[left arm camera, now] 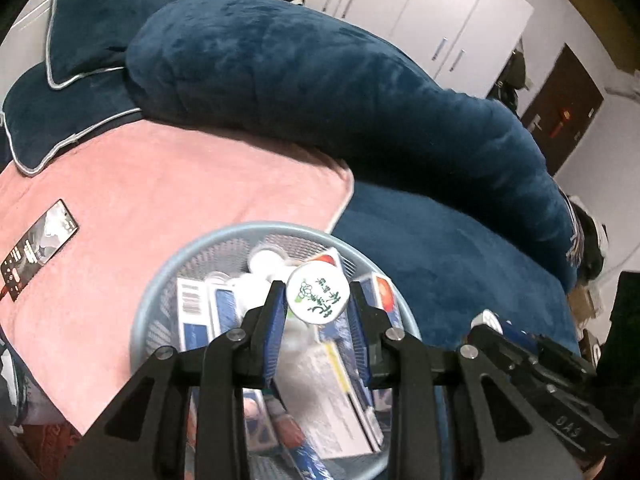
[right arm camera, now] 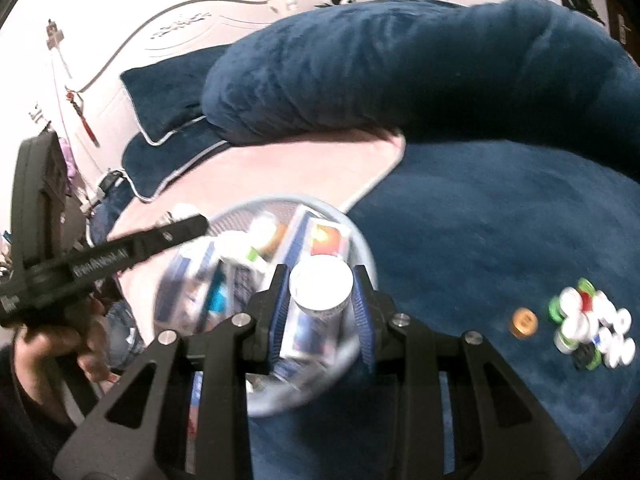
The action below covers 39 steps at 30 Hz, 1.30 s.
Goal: Organize objects
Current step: 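Carry both white caps over the basket and open both grippers, then move both open grippers back from the basket to the cap pile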
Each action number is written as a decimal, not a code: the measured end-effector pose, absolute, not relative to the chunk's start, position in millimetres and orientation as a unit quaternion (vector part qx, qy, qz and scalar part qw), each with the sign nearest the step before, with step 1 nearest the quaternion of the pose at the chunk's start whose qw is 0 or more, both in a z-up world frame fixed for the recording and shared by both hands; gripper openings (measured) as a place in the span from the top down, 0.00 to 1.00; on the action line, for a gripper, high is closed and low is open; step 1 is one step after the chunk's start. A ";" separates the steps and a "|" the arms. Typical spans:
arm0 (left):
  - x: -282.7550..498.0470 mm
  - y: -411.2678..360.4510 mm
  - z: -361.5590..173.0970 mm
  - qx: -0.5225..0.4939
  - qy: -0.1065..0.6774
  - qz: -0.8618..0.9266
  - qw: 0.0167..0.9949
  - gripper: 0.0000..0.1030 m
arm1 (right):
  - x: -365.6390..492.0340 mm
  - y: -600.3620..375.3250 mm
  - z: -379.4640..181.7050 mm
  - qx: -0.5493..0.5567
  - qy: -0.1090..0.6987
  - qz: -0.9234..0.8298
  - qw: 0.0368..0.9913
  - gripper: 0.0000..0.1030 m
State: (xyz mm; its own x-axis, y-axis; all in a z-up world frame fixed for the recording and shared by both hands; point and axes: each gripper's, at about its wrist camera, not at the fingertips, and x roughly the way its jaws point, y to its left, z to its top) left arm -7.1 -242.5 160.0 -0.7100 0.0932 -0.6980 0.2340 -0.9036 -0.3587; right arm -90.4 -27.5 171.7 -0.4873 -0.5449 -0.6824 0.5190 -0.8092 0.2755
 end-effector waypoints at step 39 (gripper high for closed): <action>-35.2 -148.1 151.2 0.429 0.106 -0.896 0.038 0.01 | -114.3 84.9 145.1 0.439 -0.025 -0.879 0.184 0.00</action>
